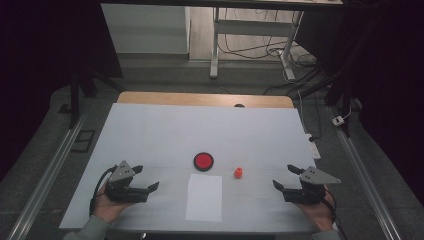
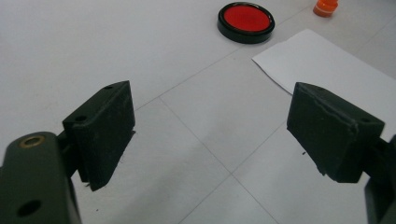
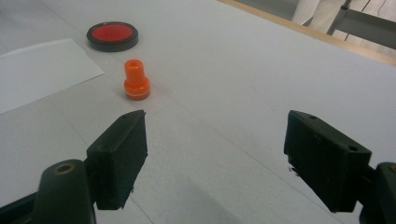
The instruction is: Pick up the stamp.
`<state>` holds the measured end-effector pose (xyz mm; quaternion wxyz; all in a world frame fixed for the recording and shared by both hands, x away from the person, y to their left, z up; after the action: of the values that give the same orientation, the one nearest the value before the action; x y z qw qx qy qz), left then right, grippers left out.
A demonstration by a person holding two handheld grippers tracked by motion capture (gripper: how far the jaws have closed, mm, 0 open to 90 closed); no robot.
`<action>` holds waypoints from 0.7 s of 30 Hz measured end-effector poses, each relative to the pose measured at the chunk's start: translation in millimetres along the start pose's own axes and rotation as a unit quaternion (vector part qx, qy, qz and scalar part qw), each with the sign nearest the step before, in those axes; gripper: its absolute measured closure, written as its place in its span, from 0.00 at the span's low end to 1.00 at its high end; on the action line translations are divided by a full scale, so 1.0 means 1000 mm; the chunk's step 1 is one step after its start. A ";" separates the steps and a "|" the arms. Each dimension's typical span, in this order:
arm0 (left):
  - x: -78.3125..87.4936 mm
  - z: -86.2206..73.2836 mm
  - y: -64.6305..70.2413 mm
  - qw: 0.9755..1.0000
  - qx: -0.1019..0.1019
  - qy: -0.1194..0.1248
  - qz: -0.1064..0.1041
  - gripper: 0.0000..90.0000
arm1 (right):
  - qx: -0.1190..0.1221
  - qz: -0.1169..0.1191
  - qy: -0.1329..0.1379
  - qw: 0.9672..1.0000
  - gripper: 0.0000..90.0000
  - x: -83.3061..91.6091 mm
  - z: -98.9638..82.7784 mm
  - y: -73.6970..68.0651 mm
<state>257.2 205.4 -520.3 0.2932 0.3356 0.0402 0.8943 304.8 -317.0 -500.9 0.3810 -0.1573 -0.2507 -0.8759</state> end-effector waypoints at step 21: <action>0.008 0.006 -0.001 1.000 0.001 0.008 -0.013 0.18 | -0.012 0.008 -0.006 1.000 0.27 -0.005 -0.002 -0.003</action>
<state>257.2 209.9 -511.5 0.3045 0.3281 0.0474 0.8929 305.4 -313.7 -505.9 0.3843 -0.1692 -0.2412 -0.8749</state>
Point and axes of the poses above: each handheld gripper's, and its own axes: x roughly backward along the jaws, z roughly out of its top, y roughly to its right, the point moved 2 cm from there along -x, roughly forward along the jaws, and after that the axes turned 13 degrees about x, right-handed, at the moved point
